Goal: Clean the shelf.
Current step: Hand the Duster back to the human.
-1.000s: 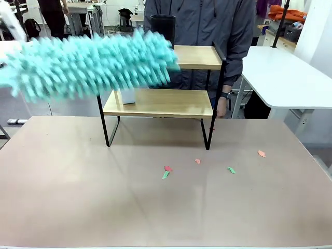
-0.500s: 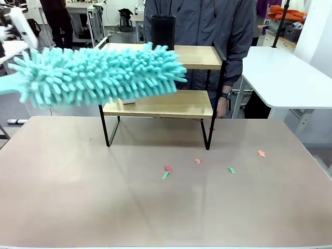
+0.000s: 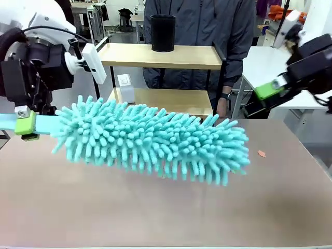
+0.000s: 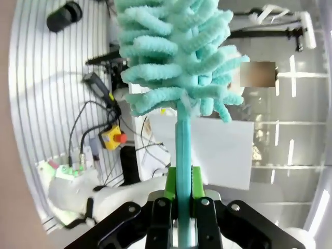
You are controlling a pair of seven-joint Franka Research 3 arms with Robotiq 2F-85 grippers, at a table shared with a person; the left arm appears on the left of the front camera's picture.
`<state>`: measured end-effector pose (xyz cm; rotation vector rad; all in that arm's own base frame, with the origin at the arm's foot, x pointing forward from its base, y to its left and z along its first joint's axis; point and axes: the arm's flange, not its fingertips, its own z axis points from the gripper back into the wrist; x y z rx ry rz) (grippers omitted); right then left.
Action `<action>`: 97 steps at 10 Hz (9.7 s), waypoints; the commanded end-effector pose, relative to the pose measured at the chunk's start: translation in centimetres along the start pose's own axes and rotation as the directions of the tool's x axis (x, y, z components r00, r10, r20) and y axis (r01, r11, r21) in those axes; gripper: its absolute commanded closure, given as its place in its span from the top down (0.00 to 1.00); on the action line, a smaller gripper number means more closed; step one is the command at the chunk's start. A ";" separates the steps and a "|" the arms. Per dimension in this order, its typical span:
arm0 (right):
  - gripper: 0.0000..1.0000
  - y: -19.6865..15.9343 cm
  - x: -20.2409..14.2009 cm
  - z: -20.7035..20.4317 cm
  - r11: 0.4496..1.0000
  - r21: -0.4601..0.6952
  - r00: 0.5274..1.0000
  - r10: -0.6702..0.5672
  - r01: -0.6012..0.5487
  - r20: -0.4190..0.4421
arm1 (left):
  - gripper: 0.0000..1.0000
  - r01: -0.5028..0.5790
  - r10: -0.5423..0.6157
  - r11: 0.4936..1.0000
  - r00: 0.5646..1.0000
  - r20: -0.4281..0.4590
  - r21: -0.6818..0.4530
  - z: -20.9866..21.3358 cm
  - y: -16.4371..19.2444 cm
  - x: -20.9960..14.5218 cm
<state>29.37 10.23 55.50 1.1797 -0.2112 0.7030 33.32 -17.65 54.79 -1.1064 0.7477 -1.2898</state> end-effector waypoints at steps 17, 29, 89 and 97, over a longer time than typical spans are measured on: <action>1.00 3.1 -0.1 -13.2 0.980 0.174 0.980 -0.067 0.101 -0.188 | 0.12 -0.025 0.024 1.000 0.993 -0.112 -0.005 4.0 0.6 2.7; 0.00 2.8 -0.5 -13.4 0.975 0.192 0.962 -0.060 0.114 -0.266 | 0.12 -0.029 0.028 1.000 0.993 -0.113 -0.005 4.0 0.8 2.8; 1.00 -6.9 -7.6 9.1 0.882 0.240 0.859 -0.458 0.406 0.228 | 1.00 -0.242 -0.099 0.966 -0.013 0.995 0.093 9.9 4.2 -23.6; 1.00 -6.9 -7.6 9.1 0.882 0.240 0.859 -0.458 0.406 0.228 | 1.00 -0.242 -0.099 0.966 -0.013 0.995 0.093 9.9 4.2 -23.6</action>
